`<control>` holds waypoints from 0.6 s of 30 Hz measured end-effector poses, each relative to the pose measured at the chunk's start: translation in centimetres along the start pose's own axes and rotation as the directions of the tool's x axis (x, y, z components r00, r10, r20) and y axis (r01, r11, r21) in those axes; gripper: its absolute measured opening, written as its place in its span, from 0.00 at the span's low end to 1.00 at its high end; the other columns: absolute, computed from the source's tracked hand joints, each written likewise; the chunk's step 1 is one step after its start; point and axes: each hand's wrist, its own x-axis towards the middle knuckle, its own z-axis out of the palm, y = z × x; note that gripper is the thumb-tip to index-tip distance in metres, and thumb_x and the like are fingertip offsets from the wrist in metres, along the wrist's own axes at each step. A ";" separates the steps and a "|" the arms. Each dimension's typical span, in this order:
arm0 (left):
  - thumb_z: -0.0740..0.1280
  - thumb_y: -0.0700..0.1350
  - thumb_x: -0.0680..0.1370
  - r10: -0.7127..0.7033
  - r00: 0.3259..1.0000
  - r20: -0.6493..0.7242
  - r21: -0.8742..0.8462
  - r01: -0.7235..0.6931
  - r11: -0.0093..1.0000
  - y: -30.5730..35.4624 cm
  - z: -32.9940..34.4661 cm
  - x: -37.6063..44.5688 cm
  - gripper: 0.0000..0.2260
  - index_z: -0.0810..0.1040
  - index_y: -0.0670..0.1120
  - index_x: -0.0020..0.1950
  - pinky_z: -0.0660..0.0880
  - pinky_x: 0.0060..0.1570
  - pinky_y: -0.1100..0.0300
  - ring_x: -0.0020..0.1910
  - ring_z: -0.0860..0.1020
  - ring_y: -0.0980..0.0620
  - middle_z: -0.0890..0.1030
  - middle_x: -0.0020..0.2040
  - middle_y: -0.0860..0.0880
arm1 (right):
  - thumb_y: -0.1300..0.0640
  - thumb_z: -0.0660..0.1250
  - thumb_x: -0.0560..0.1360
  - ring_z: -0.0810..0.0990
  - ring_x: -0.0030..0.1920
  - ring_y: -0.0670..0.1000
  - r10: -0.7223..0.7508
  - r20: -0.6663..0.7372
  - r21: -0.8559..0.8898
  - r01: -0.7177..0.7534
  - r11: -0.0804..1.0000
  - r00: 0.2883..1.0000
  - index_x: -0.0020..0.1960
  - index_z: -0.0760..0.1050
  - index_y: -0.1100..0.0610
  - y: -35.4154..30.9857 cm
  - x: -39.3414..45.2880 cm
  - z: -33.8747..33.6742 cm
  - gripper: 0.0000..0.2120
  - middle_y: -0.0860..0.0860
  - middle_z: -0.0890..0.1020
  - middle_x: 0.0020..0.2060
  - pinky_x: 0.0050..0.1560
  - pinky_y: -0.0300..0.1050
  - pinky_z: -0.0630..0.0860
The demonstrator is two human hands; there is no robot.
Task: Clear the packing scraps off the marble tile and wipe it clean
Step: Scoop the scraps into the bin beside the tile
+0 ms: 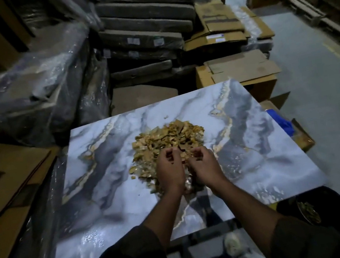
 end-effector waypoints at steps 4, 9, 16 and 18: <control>0.69 0.49 0.78 0.003 0.964 -0.266 0.055 0.012 0.998 -0.5 -2.4 3.1 0.04 0.76 0.54 0.44 0.74 0.39 0.56 0.41 0.79 0.52 0.80 0.42 0.54 | 0.46 0.71 0.77 0.74 0.60 0.49 -0.135 0.070 -0.178 0.146 0.973 0.988 0.62 0.73 0.48 -1.0 1.9 1.2 0.17 0.47 0.69 0.61 0.56 0.44 0.73; 0.72 0.47 0.77 0.015 0.967 -0.254 0.120 0.016 0.993 -2.1 -3.1 7.5 0.03 0.79 0.49 0.47 0.80 0.50 0.48 0.48 0.79 0.48 0.77 0.50 0.49 | 0.43 0.73 0.74 0.68 0.67 0.52 -0.328 0.189 -0.428 0.378 0.821 0.926 0.67 0.70 0.50 -2.6 6.6 2.5 0.25 0.51 0.68 0.65 0.61 0.49 0.73; 0.75 0.51 0.74 0.104 0.991 -0.089 0.425 -0.056 0.903 -3.4 -1.6 11.9 0.15 0.79 0.52 0.58 0.70 0.59 0.57 0.64 0.71 0.47 0.76 0.60 0.49 | 0.33 0.73 0.68 0.56 0.78 0.58 -0.304 0.466 -0.611 0.551 0.568 0.831 0.77 0.62 0.49 -3.1 13.1 4.1 0.44 0.55 0.61 0.77 0.74 0.57 0.63; 0.75 0.54 0.74 0.024 0.999 -0.023 0.449 -0.011 0.893 -3.9 -1.2 12.4 0.21 0.77 0.52 0.65 0.69 0.68 0.51 0.69 0.68 0.47 0.73 0.68 0.48 | 0.30 0.71 0.66 0.51 0.80 0.59 -0.227 0.534 -0.633 0.563 0.531 0.815 0.79 0.57 0.48 -2.4 14.1 4.7 0.49 0.55 0.56 0.80 0.77 0.60 0.57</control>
